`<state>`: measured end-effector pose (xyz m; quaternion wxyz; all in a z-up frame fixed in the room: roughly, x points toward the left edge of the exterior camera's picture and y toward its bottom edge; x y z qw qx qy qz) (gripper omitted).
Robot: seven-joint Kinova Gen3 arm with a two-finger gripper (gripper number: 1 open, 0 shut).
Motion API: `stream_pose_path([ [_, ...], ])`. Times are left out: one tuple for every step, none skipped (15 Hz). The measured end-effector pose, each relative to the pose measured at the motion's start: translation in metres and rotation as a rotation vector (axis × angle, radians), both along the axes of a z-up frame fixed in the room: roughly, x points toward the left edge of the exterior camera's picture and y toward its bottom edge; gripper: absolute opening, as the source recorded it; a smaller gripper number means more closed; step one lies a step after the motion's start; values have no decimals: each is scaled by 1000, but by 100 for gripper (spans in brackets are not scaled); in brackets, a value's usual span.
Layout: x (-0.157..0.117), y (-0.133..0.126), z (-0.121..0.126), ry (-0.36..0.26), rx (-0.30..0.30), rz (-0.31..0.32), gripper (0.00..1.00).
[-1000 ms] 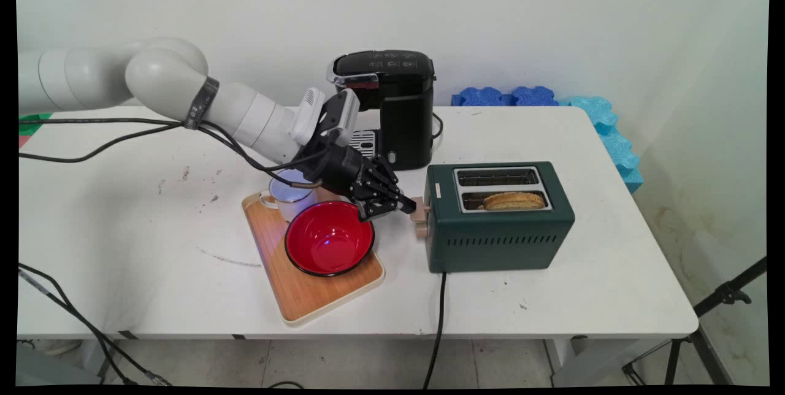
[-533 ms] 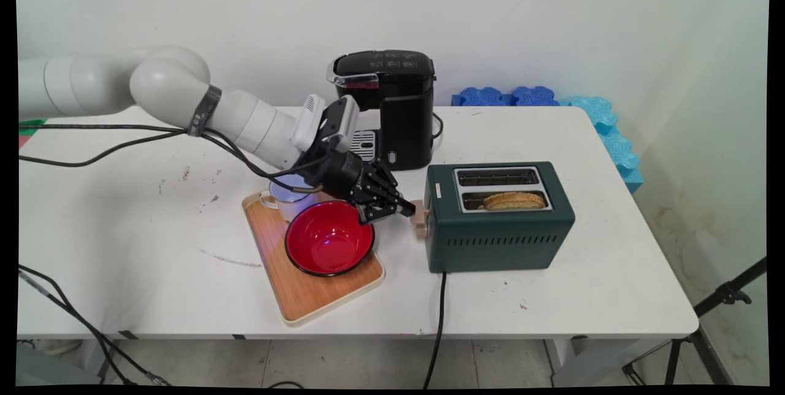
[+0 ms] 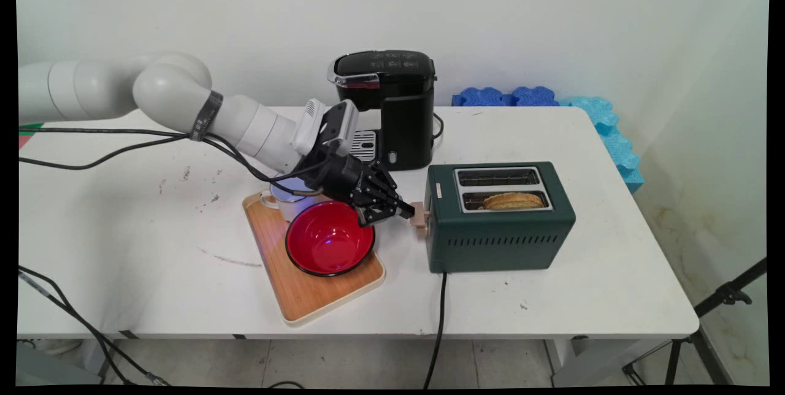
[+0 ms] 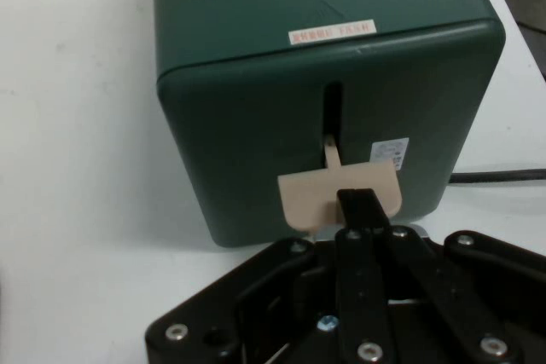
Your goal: Press the toaster switch
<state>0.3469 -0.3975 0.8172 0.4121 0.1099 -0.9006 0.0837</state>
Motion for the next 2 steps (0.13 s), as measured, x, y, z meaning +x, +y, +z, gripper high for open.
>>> stream_pose_path([
  [0,0,-1,0,0,0,0],
  [1,0,-1,-1,0,0,0],
])
